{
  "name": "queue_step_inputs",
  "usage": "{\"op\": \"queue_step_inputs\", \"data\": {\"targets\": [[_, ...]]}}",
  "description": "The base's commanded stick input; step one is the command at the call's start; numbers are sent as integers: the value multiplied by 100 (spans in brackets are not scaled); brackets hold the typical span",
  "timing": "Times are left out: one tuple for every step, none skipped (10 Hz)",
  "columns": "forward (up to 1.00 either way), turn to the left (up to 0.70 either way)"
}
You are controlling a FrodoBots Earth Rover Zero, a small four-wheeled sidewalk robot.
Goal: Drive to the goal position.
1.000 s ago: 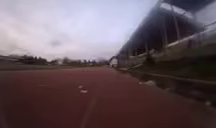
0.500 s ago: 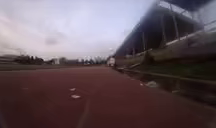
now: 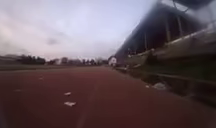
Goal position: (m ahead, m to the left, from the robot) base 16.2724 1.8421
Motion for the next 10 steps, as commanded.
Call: {"op": "queue_step_inputs", "data": {"targets": [[70,0],[70,0],[70,0],[70,0],[70,3],[70,12],[70,7],[70,0],[70,0],[70,0]]}}
